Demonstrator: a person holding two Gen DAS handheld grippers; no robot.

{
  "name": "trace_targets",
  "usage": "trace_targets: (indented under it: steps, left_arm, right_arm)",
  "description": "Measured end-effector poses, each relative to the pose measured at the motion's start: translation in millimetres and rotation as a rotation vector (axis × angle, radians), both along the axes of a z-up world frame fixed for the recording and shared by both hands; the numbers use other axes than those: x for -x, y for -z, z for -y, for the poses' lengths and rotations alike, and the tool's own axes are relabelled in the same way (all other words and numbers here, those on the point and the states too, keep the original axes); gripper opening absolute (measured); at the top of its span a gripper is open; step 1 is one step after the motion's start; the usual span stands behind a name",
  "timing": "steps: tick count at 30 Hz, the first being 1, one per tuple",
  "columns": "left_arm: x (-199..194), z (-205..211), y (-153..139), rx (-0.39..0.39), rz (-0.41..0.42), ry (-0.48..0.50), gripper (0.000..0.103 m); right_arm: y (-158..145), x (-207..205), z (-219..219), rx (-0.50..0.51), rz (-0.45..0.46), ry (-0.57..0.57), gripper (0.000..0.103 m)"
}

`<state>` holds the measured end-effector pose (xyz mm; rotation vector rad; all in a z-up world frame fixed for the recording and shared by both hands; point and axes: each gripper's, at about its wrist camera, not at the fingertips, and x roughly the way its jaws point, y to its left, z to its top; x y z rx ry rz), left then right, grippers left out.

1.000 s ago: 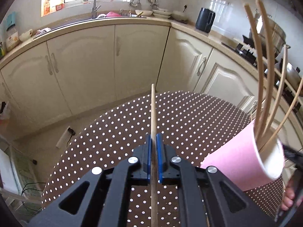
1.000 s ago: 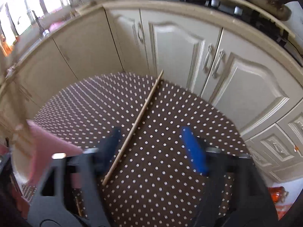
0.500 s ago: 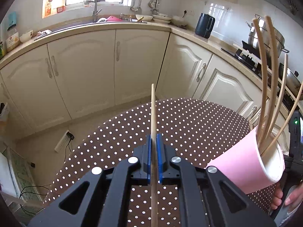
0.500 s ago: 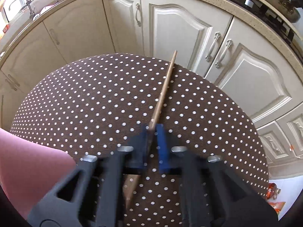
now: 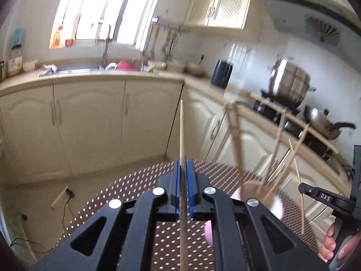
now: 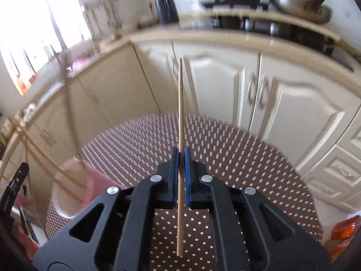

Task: Organize utensils
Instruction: 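Carry the chopstick over the pink cup and lower it in with both grippers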

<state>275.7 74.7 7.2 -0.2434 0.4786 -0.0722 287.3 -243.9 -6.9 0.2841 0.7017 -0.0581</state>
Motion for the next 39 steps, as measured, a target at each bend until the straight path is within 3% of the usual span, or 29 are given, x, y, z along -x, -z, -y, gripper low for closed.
trace_targets:
  steps: [7,14,16,18,26,29,39]
  left_arm:
    - [21,14,-49,0.079,0.164,0.03,0.006]
    - [25,35,-77,0.155,0.353,0.103,0.006]
    - [25,37,-78,0.186,0.422,0.131,0.006]
    - [22,42,-77,0.17,0.49,0.115,0.006]
    - [-2,60,-63,0.148,0.591,0.104,0.006]
    - [-5,69,-58,0.074,0.632,0.097,0.007]
    - [-20,80,-27,0.028,0.577,0.148,0.007]
  right_arm:
    - [-58,41,-20,0.012,0.287,-0.02,0.005]
    - [-80,64,-50,0.045,0.519,-0.052,0.005]
    - [-79,60,-58,0.046,0.532,-0.066,0.005]
    - [-74,54,-63,0.03,0.528,-0.083,0.005]
    - [-50,45,-82,0.074,0.602,-0.134,0.005]
    - [-40,43,-85,0.11,0.627,-0.135,0.005]
    - [-6,34,-93,0.123,0.639,-0.17,0.005]
